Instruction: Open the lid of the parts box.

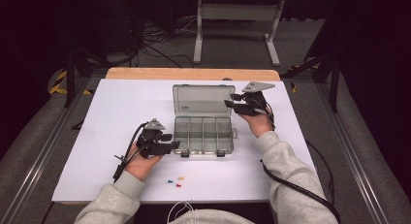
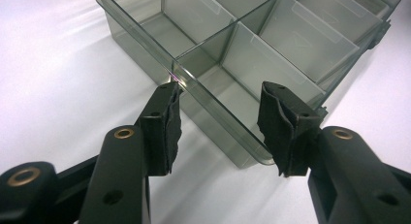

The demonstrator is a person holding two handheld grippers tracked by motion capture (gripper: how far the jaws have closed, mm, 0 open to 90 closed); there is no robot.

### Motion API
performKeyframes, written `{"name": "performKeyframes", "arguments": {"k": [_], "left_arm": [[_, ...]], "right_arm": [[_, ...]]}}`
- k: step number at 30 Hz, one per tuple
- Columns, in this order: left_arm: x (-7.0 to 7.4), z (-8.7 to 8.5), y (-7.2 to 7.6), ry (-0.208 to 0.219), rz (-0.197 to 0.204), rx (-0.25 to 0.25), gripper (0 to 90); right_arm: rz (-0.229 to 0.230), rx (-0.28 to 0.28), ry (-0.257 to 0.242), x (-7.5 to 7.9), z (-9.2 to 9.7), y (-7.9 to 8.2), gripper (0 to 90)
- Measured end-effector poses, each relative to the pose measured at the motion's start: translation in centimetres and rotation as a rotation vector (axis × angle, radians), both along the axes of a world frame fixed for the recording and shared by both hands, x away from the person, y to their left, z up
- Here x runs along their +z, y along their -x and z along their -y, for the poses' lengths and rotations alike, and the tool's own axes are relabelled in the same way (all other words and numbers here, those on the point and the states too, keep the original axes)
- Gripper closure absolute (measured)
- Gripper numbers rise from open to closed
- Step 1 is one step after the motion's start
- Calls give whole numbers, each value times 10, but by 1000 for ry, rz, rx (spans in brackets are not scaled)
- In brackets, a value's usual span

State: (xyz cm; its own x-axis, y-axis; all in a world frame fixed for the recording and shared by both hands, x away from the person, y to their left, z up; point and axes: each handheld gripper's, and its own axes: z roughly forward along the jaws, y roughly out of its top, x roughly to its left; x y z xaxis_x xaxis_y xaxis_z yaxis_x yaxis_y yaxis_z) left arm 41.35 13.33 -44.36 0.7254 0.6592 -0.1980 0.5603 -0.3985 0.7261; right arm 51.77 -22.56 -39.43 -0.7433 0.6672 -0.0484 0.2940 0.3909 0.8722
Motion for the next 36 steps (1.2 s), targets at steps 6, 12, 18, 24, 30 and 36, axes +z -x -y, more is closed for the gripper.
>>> {"name": "performKeyframes", "arguments": {"k": [6, 12, 18, 24, 30, 36], "left_arm": [[0, 0, 0, -2, -1, -6, 507], [0, -1, 0, -1, 4, -4, 501], [0, -1, 1, -1, 5, -1, 496], [0, -2, 0, -4, 8, -4, 492], [1, -3, 1, -5, 15, -2, 481], [1, -4, 2, -3, 17, 0, 469]], "right_arm": [[-35, -14, -4, -9, 4, -8, 582], [-48, -10, 8, -15, 1, -11, 565], [-77, -9, -2, -21, 0, -16, 558], [-101, -12, -13, -26, 2, -20, 545], [-147, -17, -24, -34, 2, -24, 518], [-172, -18, -24, -38, 2, -27, 507]]}}
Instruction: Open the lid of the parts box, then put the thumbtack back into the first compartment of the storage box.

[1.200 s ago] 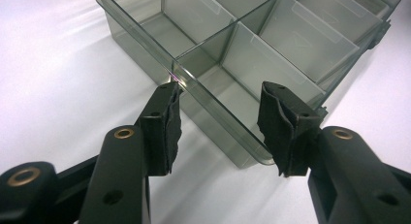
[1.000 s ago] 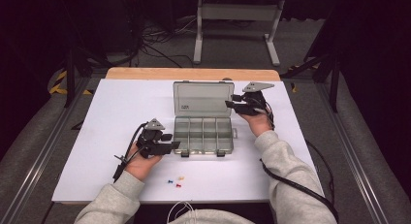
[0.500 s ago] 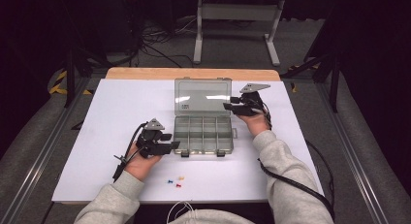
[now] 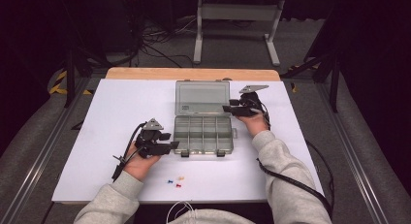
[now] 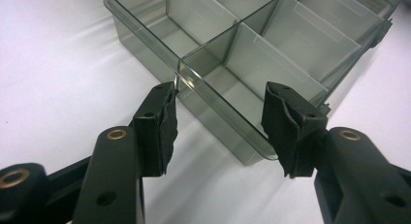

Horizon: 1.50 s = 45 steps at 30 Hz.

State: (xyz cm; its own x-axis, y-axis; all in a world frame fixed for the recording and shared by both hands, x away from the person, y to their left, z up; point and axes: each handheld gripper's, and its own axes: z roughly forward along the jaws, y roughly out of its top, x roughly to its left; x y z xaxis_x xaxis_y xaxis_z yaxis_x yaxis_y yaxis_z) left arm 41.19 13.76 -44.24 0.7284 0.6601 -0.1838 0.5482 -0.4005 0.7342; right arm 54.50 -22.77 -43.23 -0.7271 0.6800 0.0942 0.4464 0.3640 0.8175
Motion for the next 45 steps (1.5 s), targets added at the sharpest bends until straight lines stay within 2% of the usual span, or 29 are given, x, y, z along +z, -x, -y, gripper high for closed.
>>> {"name": "performKeyframes", "arguments": {"k": [5, 12, 19, 21, 26, 34, 36, 40, 45], "left_arm": [[1, -2, 1, -2, 12, -1, 450], [5, -12, 3, 31, 26, -17, 395], [11, -27, 8, 53, 53, -52, 311], [15, -36, 10, 68, 69, -59, 293], [18, -51, 16, 111, 75, -73, 218], [23, -67, 25, 163, 107, -71, 167], [24, -72, 29, 175, 123, -72, 138], [26, -81, 34, 193, 154, -44, 91], [25, -88, 37, 215, 164, -30, 49]], "right_arm": [[-17, -2, -6, -3, 0, -1, 500], [-31, -11, -7, -5, 3, 0, 497], [-16, -1, -10, 2, 5, 6, 495], [-4, 10, -15, 8, 5, 12, 492], [25, 37, -15, 21, 6, 26, 479], [61, 71, -56, 38, 5, 49, 463], [73, 95, -53, 43, 1, 57, 452], [83, 138, -62, 51, -8, 68, 440], [83, 194, -58, 58, -21, 78, 415]]}}
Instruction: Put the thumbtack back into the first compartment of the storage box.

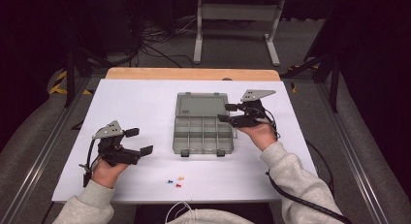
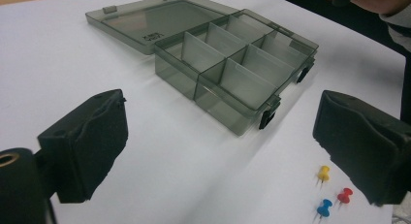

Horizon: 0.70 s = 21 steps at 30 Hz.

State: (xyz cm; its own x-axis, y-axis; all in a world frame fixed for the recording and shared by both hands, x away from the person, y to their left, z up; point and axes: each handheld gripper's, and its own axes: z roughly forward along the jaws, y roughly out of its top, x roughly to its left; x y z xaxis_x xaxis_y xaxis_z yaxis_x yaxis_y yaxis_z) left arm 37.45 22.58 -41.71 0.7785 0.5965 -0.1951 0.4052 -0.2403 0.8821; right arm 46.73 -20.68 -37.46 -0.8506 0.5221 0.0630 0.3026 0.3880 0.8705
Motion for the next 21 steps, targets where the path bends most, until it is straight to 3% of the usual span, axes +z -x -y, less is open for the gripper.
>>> {"name": "performKeyframes", "arguments": {"k": [2, 10, 12, 21], "left_arm": [[1, -3, 6, 18, 9, 2, 45], [2, -10, 17, 8, 22, 27, 45], [1, -12, 20, 15, 26, 38, 45], [1, -23, 32, 19, 41, 85, 52]], "right_arm": [[10, 36, 20, 5, -11, 7, 404], [8, 131, 91, 21, -39, 24, 390], [4, 180, 146, 25, -52, 31, 383], [5, 292, 267, 27, -85, 47, 376]]}}
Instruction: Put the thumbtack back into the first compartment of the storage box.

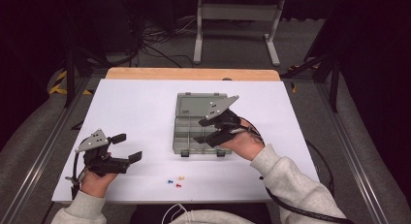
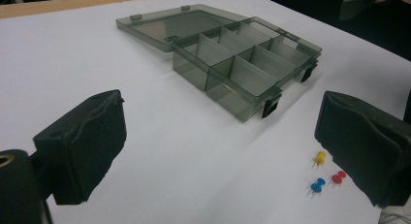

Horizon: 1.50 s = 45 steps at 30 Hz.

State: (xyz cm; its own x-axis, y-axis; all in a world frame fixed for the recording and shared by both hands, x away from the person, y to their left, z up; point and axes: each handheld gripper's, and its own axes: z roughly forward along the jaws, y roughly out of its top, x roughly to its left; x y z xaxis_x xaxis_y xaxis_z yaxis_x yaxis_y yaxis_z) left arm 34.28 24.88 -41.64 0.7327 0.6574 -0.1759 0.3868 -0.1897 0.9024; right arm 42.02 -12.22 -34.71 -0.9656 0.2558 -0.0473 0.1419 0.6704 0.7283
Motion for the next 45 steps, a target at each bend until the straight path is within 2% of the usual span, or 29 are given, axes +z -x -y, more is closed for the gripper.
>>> {"name": "performKeyframes", "arguments": {"k": [7, 10, 11, 13, 22, 26, 33, 45], "left_arm": [[0, 0, 1, -3, 4, 3, 50], [0, 0, 0, -7, 8, 2, 50], [0, 0, 0, -2, 11, 3, 50], [0, 0, -1, 1, 10, 4, 50], [1, 0, -2, 8, 18, -1, 50], [1, -1, -3, 6, 21, 1, 50], [1, -3, -3, 7, 22, 6, 51], [1, -3, -2, 10, 21, 7, 53]], "right_arm": [[-19, 87, 111, -3, -23, 11, 373], [-26, 101, 138, -4, -28, 15, 372], [-26, 115, 171, -5, -32, 18, 372], [-26, 128, 200, -5, -36, 21, 371], [-42, 171, 308, -10, -50, 33, 372], [-57, 177, 337, -13, -54, 36, 376], [-79, 189, 350, -20, -60, 37, 387], [-115, 225, 365, -45, -76, 42, 404]]}}
